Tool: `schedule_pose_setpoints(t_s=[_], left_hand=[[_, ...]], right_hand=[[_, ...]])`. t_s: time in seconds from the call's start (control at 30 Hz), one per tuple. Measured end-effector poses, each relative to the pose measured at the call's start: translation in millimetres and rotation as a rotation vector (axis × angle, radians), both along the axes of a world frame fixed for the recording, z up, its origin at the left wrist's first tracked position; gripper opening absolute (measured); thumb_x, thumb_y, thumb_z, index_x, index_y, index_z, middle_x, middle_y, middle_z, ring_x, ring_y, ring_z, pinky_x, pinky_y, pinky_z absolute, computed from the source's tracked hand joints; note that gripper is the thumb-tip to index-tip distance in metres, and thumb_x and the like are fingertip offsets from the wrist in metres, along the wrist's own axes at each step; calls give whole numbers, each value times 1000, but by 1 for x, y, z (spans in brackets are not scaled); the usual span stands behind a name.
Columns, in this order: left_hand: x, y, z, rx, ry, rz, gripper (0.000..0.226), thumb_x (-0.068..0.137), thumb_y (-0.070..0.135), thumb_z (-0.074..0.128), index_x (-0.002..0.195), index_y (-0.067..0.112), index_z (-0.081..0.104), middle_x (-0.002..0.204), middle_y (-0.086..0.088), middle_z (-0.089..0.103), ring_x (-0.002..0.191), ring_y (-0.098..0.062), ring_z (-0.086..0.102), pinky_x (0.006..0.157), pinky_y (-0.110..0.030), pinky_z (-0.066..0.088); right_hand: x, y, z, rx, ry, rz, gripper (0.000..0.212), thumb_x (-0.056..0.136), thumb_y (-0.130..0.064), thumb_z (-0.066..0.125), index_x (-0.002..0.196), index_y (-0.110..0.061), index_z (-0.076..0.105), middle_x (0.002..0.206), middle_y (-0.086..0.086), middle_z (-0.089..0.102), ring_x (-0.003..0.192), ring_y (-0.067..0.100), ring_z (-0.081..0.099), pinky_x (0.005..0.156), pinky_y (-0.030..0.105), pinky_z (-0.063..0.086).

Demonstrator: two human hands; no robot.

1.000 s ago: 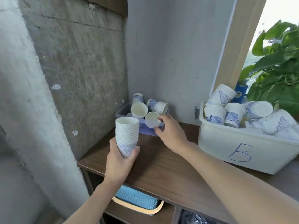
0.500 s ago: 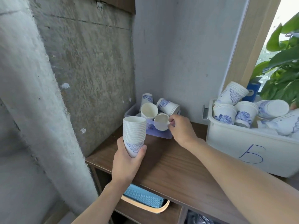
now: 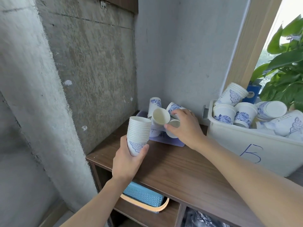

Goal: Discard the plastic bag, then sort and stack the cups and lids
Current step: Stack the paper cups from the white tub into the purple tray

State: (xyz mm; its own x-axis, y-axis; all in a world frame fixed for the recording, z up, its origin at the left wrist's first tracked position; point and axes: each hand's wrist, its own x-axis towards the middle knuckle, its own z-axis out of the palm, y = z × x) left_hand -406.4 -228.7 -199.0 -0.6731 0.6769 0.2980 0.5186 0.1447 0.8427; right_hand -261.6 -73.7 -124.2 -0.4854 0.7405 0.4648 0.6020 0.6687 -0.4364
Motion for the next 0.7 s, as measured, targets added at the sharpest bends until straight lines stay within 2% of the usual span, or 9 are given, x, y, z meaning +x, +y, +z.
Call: schedule_pose_setpoints(t_s=[0.13, 0.33, 0.47, 0.6, 0.7], left_hand=[[-2, 2, -3, 12, 9, 10, 51, 78, 60, 67, 114, 38, 38, 96, 16, 63, 86, -9, 64, 80, -43, 55], [-7, 6, -8, 31, 12, 19, 52, 74, 68, 62, 110, 42, 36, 92, 18, 63, 82, -8, 65, 77, -43, 56], [-7, 6, -7, 16, 25, 13, 50, 79, 61, 65, 113, 40, 35, 95, 19, 61, 86, -5, 63, 79, -39, 56], [-6, 5, -5, 1, 34, -9, 50, 78, 61, 65, 114, 40, 36, 93, 20, 61, 84, -5, 61, 76, -33, 50], [-4, 3, -1, -19, 61, -43, 53, 78, 61, 66, 117, 39, 37, 94, 20, 60, 83, 1, 60, 70, -22, 46]], right_hand=[[-32, 2, 1, 15, -51, -28, 54, 76, -54, 67, 122, -29, 53, 127, -2, 54, 120, 22, 45, 98, 35, 27], [-56, 16, -6, -56, -63, -26, 45, 77, -50, 68, 114, -27, 58, 122, 0, 54, 114, 22, 51, 100, 38, 30], [-55, 14, 4, -76, 142, 11, 42, 78, -38, 72, 113, -20, 57, 121, 0, 50, 109, 21, 52, 100, 37, 35], [-45, 4, 32, -95, 370, 59, 37, 77, -35, 73, 108, -20, 58, 115, -1, 52, 102, 19, 54, 97, 42, 41], [-36, -10, 51, -123, 489, 152, 33, 80, -33, 73, 106, -21, 59, 115, -4, 55, 99, 13, 53, 91, 33, 45]])
